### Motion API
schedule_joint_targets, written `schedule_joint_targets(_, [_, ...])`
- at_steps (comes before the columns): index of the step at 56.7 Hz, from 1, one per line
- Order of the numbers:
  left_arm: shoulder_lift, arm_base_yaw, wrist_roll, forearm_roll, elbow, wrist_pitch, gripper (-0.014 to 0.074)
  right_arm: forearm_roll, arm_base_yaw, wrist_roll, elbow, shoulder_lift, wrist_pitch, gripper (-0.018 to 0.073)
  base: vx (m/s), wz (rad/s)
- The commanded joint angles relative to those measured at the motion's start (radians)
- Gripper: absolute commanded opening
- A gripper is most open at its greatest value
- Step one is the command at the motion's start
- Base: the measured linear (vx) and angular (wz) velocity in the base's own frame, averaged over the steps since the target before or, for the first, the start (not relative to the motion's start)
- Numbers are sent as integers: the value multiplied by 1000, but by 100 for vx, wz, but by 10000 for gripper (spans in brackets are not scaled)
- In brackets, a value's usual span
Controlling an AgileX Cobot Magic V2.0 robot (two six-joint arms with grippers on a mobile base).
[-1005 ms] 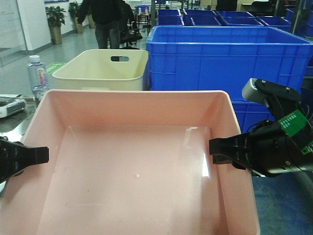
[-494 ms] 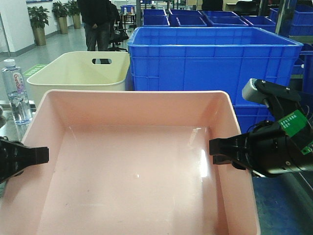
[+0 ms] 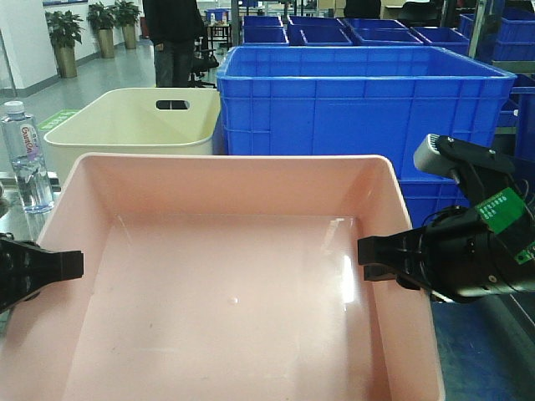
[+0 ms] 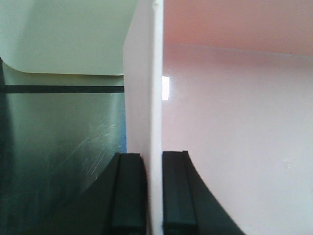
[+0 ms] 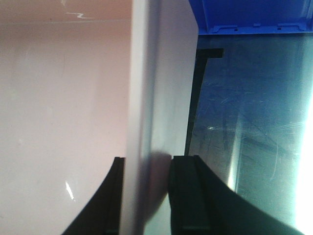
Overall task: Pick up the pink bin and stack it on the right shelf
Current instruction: 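Hold the pink bin with both grippers while driving to the shelf, then lower the pink bin onto the metal shelf and open both grippers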
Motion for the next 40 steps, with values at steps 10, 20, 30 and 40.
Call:
schedule_joint_targets(10, [-21, 22, -7, 77, -32, -97, -2, 9, -6, -64, -31, 1, -123, -8, 0, 0])
schedule_joint_targets(20, [55, 22, -48, 159, -32, 50, -1, 17, 66, -51, -31, 138, -144, -8, 0, 0])
schedule_joint_targets(30, [181, 22, -70, 224, -32, 12, 29, 58, 66, -52, -31, 308, -210, 7, 0, 0])
schedule_joint_targets(40, [201, 22, -68, 228, -32, -10, 118, 72, 66, -52, -31, 321, -233, 91, 0, 0])
